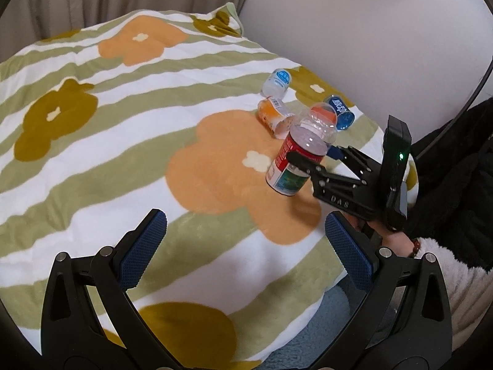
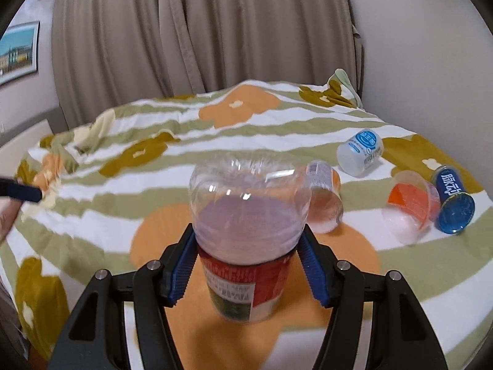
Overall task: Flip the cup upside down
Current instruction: 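Open the right tool and release the standing bottle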
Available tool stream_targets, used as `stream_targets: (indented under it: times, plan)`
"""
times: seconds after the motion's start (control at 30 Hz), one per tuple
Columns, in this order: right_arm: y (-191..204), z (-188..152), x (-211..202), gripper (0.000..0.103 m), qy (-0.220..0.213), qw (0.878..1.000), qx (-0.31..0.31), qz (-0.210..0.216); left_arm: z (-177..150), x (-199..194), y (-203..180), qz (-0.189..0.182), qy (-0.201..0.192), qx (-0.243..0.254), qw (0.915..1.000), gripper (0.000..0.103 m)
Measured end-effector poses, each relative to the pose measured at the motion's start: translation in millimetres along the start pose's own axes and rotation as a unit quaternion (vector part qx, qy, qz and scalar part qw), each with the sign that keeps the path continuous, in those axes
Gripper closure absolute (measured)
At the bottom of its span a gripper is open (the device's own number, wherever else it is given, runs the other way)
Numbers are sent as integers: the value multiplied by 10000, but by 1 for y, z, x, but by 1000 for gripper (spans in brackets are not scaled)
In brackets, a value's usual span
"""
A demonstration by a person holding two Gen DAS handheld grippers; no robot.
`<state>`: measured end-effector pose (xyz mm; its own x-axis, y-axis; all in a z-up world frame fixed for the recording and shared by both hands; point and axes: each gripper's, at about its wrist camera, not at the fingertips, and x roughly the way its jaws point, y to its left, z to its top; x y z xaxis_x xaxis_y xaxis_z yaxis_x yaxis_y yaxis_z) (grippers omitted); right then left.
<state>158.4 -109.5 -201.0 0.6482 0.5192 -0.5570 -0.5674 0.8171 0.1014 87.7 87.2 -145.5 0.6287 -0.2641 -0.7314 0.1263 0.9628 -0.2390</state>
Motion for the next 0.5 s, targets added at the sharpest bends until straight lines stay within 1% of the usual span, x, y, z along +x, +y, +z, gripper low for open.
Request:
stream_targets:
  times: [0.13,0.3,0.37,0.4,0.43,0.47,0.5]
  plan:
    - [4,-2,0,44,-39,9999,-120,-89,2,2,-3,-78,4,-17,10000,1]
    - [0,-1,1,43,-27,10000,-4,-85,2,-1,-7,-58,-43,56,10000,1]
    - [-2,0,3,32,54,9999,98,-78,2,-2,-8,-60,-53,58,10000,1]
    - [-3,0,2,17,40,9999,128,-90,2,-3,-8,-62,-55,56,10000,1]
    - [-3,0,1,5,-9,9998,164,-91,2,-3,-8,-58,-54,59,10000,1]
    - [-4,0,-1,0,-73,9997,202,-86,2,-3,-8,-53,-54,62,10000,1]
    - [-5,0,-2,0,-119,9996,234,-68,2,-3,-8,-40,-55,68,10000,1]
